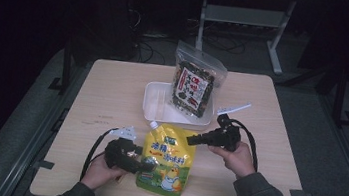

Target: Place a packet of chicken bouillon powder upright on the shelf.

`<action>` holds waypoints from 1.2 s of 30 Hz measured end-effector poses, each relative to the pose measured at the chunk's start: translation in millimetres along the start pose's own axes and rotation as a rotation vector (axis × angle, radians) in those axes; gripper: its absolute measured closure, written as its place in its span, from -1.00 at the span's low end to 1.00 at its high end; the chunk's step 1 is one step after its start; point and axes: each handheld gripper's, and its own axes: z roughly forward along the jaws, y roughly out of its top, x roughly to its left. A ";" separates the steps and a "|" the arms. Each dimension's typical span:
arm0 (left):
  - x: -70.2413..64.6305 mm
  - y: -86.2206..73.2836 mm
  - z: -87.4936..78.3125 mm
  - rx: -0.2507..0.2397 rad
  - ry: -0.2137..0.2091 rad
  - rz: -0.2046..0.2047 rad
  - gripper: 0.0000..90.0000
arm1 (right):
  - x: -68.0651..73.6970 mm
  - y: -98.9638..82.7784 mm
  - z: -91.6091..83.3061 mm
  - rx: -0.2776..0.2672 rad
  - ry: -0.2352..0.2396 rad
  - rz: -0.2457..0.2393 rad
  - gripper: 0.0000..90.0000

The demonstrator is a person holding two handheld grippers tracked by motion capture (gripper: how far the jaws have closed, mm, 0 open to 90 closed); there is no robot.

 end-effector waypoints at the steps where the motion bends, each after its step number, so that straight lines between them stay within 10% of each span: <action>1: 0.8 0.0 -0.7 -0.002 -0.019 -0.008 -0.14 | 1.2 0.7 0.0 -0.004 0.001 -0.007 0.99; 12: 4.6 -0.3 -10.8 -0.067 -0.091 -0.025 0.66 | 19.0 16.3 -4.9 0.044 -0.061 -0.101 0.93; 25: 0.9 1.5 -12.8 -0.071 -0.096 0.018 0.71 | 15.8 41.2 11.4 0.128 -0.023 -0.089 0.57; 36: 2.1 1.5 -12.9 -0.072 -0.089 0.010 0.62 | 19.5 47.6 18.1 0.163 -0.011 -0.074 0.95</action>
